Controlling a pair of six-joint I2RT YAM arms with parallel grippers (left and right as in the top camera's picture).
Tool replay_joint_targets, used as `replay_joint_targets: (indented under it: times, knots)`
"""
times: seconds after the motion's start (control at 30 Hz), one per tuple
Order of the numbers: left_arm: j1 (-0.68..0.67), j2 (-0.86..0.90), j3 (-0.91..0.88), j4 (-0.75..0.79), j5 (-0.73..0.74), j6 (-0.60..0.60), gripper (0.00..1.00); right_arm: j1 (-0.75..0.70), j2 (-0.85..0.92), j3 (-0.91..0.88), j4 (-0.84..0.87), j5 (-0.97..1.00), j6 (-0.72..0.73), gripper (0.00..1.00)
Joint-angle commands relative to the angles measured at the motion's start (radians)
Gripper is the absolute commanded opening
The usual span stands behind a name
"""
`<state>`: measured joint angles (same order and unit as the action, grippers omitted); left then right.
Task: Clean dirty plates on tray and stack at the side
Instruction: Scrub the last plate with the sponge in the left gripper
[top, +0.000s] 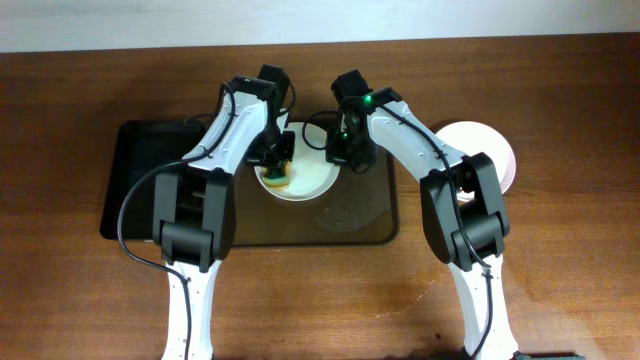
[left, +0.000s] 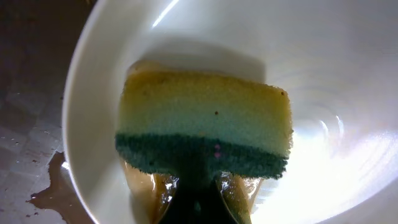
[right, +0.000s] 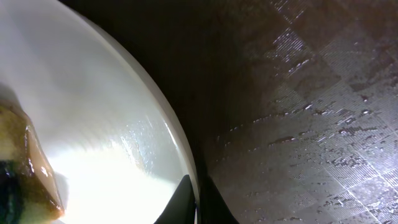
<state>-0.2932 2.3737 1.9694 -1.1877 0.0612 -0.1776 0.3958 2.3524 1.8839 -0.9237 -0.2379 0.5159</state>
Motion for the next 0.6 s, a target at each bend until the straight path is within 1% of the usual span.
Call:
replay_joint_targets:
  times: [0.0,0.07,0.13,0.2,0.23,0.27,0.3,0.37,0.4,0.43,0.47,0.5,0.53,0.57]
  knots:
    - [-0.007,0.064,-0.054,0.030,0.086,0.066,0.00,-0.004,0.029,-0.030,-0.003,0.022,0.009,0.04]
    - [-0.004,0.065,-0.054,0.137,0.071,0.066,0.00,0.017,0.029,-0.059,-0.002,-0.017,0.017,0.04]
    - [0.005,0.065,-0.054,0.208,0.022,0.040,0.00,0.031,0.029,-0.087,0.002,-0.019,0.043,0.04]
    - [0.021,0.065,-0.054,0.217,-0.106,-0.020,0.00,0.028,0.029,-0.093,0.005,-0.022,0.055,0.04]
    - [0.025,0.065,-0.054,0.196,-0.123,-0.020,0.00,0.027,0.029,-0.094,0.006,-0.021,0.062,0.04]
    - [0.028,0.065,-0.054,0.157,-0.110,-0.018,0.00,0.027,0.029,-0.094,0.009,-0.021,0.062,0.04]
    - [0.028,0.065,-0.054,0.108,-0.028,0.044,0.00,0.027,0.029,-0.094,0.012,-0.021,0.062,0.04]
    - [0.027,0.065,-0.054,0.017,0.343,0.307,0.00,0.027,0.029,-0.094,0.014,-0.021,0.062,0.04]
    - [0.027,0.065,-0.054,-0.001,0.430,0.349,0.00,0.027,0.029,-0.094,0.016,-0.021,0.062,0.04]
    - [0.028,0.065,-0.054,0.002,0.460,0.352,0.00,0.027,0.029,-0.094,0.016,-0.021,0.062,0.04]
    - [0.030,0.065,-0.054,0.027,0.462,0.349,0.01,0.027,0.029,-0.094,0.016,-0.021,0.062,0.04]
    - [0.033,0.065,-0.054,0.057,0.448,0.320,0.00,0.027,0.029,-0.094,0.016,-0.021,0.062,0.04]
    - [0.047,0.065,-0.053,0.137,0.339,0.187,0.00,0.027,0.029,-0.094,0.015,-0.021,0.062,0.04]
    - [0.053,0.065,-0.054,0.167,0.272,0.132,0.00,0.027,0.029,-0.094,0.015,-0.021,0.061,0.04]
